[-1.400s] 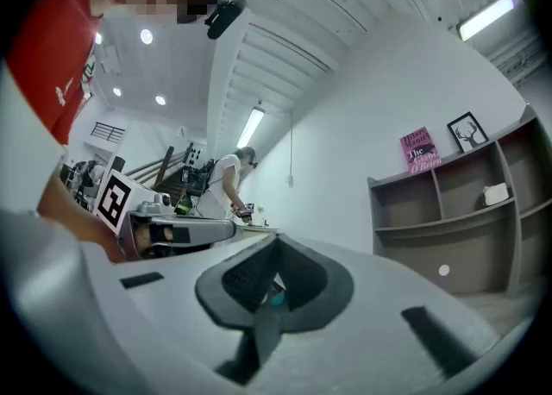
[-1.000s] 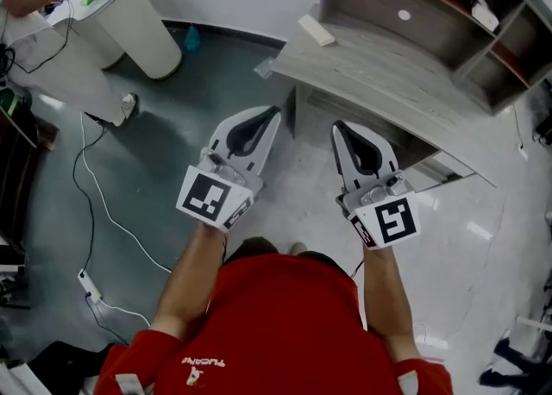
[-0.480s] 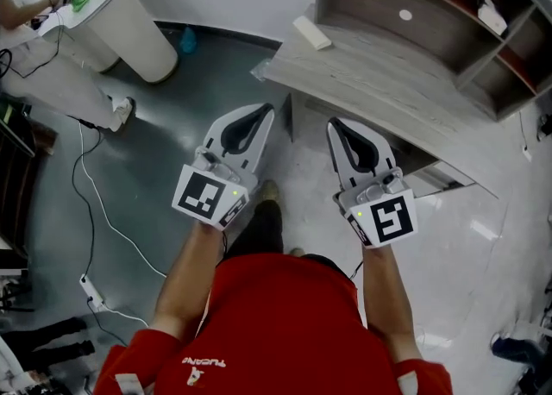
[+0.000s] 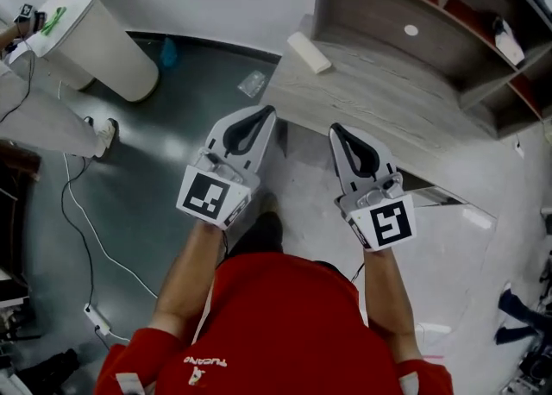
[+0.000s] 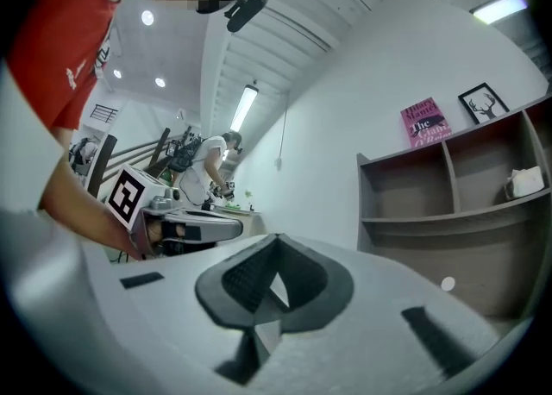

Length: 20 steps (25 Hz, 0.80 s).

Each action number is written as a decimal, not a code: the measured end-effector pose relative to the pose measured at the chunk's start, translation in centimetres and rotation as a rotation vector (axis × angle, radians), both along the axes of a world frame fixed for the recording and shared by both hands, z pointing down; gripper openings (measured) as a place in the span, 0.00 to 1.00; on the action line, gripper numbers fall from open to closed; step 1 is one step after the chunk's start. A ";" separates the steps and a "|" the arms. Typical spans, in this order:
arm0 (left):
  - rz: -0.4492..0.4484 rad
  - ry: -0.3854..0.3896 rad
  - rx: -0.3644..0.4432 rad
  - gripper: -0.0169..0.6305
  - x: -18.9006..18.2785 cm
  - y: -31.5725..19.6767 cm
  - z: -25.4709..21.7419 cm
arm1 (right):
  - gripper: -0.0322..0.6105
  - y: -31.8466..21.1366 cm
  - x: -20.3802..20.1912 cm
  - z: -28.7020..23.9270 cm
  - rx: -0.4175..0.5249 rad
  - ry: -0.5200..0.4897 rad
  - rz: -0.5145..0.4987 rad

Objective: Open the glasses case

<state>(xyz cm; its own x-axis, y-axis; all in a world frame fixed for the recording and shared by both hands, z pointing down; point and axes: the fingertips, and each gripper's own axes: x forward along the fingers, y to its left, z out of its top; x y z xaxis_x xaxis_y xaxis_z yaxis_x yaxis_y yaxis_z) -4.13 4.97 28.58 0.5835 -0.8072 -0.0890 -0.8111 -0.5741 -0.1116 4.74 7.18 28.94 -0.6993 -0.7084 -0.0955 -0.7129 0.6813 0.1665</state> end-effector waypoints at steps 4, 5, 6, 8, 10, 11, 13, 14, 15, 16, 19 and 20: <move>0.036 -0.026 -0.035 0.04 -2.3 -5.5 1.3 | 0.06 -5.1 -1.9 0.9 -0.021 0.006 0.045; 0.047 -0.031 -0.044 0.04 -2.8 -6.8 1.7 | 0.06 -6.4 -2.3 1.2 -0.025 0.007 0.056; 0.057 -0.033 -0.048 0.04 -3.2 -8.1 2.0 | 0.06 -7.6 -2.7 1.4 -0.029 0.009 0.066; 0.081 -0.038 -0.062 0.04 -3.8 -10.5 2.7 | 0.06 -9.8 -3.4 1.9 -0.034 0.013 0.089; 0.105 -0.040 -0.069 0.04 -4.2 -12.5 3.2 | 0.06 -11.5 -4.0 2.3 -0.040 0.018 0.114; 0.115 -0.040 -0.072 0.04 -4.4 -13.3 3.5 | 0.06 -12.3 -4.2 2.4 -0.044 0.022 0.125; 0.128 -0.042 -0.083 0.04 -4.7 -15.0 4.0 | 0.06 -13.7 -4.6 3.0 -0.055 0.033 0.148; 0.132 -0.043 -0.088 0.04 -4.8 -15.8 4.3 | 0.06 -14.4 -4.7 3.3 -0.062 0.040 0.158; 0.136 -0.045 -0.093 0.04 -4.8 -16.5 4.6 | 0.06 -15.0 -4.7 3.7 -0.068 0.047 0.167; 0.139 -0.048 -0.098 0.04 -4.8 -17.2 4.9 | 0.06 -15.6 -4.6 4.1 -0.075 0.056 0.175; 0.142 -0.054 -0.114 0.04 -4.5 -19.2 5.9 | 0.06 -17.5 -4.2 5.4 -0.095 0.086 0.192; 0.139 -0.056 -0.118 0.04 -4.5 -19.8 6.2 | 0.06 -18.1 -4.1 5.8 -0.099 0.096 0.195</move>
